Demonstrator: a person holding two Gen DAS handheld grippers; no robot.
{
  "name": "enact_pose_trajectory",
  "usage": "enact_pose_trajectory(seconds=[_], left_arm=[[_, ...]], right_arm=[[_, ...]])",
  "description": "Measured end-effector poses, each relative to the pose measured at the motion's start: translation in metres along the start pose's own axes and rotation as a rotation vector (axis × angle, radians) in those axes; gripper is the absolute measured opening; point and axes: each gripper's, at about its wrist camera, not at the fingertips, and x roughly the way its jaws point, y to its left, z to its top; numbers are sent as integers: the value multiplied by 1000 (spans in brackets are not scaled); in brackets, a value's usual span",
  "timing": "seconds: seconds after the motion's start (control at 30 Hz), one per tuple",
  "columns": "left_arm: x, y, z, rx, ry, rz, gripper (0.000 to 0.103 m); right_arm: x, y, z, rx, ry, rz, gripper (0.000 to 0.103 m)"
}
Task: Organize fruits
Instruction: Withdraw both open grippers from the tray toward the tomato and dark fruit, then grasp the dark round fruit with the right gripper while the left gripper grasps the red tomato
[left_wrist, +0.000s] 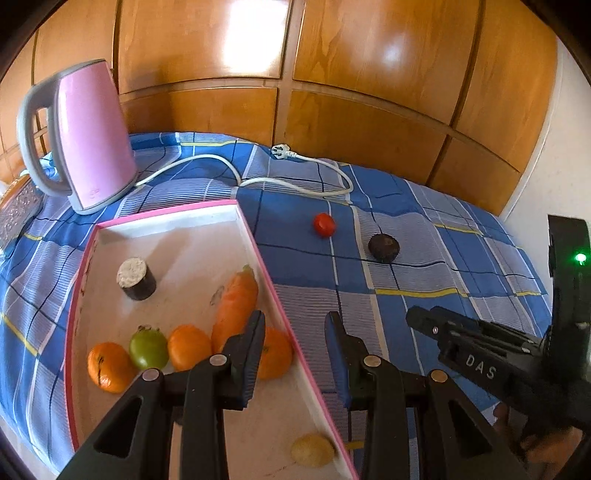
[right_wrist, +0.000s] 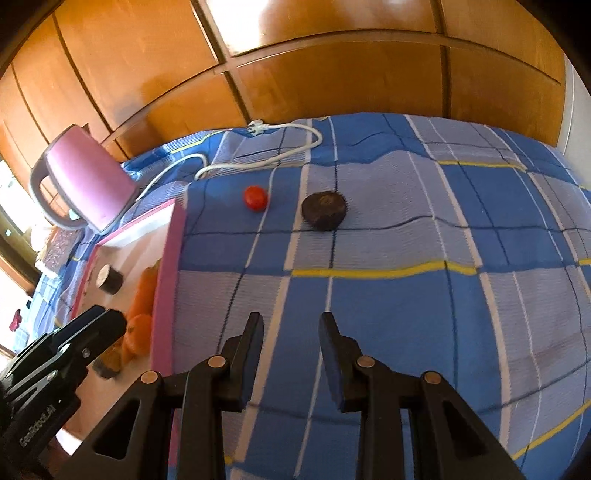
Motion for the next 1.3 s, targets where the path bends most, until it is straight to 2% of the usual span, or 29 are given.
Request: enact_pose_trajectory(seconds=[0.23, 0.37, 0.73, 1.23, 1.27, 1.3], left_arm=[[18, -5, 15, 4, 7, 1, 34], [28, -7, 22, 7, 10, 1, 34], [51, -11, 33, -1, 32, -2, 34], [69, -10, 45, -21, 49, -14, 34], [70, -10, 46, -22, 50, -15, 34], [71, -10, 47, -22, 52, -15, 34]], right_arm=[[18, -8, 26, -8, -7, -22, 31], [29, -14, 39, -3, -13, -25, 35], [66, -23, 66, -17, 16, -70, 36], [83, -14, 83, -75, 4, -108, 38], [83, -14, 83, -80, 3, -108, 38], [84, -13, 83, -86, 1, -108, 43]])
